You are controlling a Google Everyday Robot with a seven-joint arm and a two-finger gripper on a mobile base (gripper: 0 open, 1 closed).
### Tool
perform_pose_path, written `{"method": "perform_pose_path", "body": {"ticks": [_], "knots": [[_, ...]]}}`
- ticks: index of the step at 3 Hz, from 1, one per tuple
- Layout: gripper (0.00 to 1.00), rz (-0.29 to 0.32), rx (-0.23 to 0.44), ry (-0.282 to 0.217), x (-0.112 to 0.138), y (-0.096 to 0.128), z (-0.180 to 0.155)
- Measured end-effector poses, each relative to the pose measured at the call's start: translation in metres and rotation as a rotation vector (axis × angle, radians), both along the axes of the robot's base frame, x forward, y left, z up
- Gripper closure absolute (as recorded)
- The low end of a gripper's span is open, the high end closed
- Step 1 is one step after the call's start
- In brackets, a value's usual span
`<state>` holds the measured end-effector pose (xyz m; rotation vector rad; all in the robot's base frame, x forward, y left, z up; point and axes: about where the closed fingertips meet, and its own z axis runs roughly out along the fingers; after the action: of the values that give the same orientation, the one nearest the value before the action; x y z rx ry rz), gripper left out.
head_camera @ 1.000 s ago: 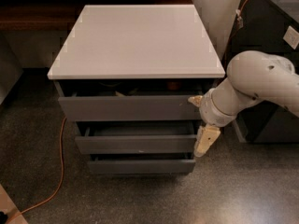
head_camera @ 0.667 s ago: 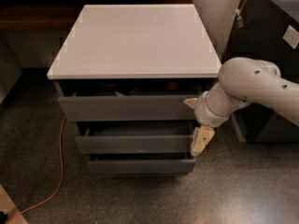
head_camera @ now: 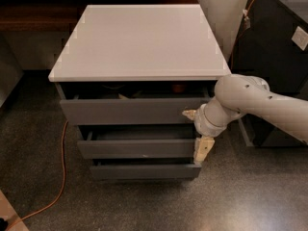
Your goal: Open middle drawer
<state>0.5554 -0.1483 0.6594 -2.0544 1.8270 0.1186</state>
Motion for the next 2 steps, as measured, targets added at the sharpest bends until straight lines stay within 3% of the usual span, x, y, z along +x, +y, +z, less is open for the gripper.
{"method": "perform_pose_path", "body": {"ticks": [2], "knots": [[0.0,0.069,0.076,-0.027,0.017,0.011,-0.054]]}}
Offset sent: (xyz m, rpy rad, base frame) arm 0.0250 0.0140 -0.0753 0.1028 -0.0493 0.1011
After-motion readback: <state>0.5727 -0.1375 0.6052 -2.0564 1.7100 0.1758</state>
